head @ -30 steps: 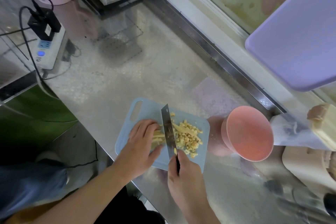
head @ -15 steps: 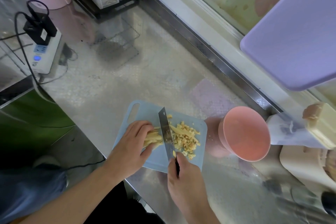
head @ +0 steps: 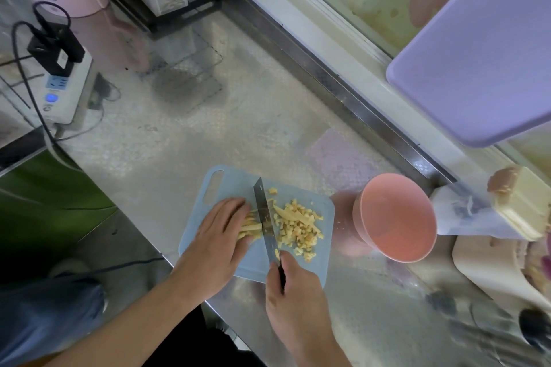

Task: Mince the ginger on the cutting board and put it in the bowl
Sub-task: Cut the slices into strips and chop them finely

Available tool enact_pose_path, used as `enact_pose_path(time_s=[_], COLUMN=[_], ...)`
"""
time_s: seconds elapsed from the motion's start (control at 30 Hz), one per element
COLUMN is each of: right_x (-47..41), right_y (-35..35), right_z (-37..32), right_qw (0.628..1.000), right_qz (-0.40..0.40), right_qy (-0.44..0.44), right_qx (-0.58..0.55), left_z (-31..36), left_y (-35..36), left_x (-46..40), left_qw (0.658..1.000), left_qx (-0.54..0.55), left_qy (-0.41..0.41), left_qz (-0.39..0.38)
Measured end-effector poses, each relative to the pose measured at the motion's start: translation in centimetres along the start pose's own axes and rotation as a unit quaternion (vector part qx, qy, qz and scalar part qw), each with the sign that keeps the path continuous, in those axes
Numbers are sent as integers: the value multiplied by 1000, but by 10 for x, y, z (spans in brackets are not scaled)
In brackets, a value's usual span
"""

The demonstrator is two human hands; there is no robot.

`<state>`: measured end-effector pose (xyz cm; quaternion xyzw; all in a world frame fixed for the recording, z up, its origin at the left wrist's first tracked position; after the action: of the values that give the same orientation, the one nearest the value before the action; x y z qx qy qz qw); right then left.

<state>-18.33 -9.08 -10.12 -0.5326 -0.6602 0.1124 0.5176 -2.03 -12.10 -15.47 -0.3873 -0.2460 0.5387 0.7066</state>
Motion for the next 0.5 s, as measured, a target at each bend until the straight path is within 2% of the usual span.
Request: enact_pose_path(time_s=[0.2,0.5], right_x=[-1,8], right_y=[-8,-12], right_z=[6,-5], right_qw=[1000,1000], right_qz=[8,6], right_qy=[1,-16], right_qx=[-23,-12], left_z=[9,-6], left_y=[-5,-18], left_x=[-2,-1], left_qw=[999,993], left_qx=[42,85], left_qy=[-1,-9], left_qz=[-3,78])
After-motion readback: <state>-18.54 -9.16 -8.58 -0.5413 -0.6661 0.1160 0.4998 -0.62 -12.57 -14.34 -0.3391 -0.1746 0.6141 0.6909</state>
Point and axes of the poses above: each hand's wrist, its own x-axis away from the middle knuckle, its own y-axis out of the palm, z = x × y, the point moved 8 cm from there along -x, towards the middle knuckle, and after that the axes turned 11 degrees about y, right-handed, at the moved point
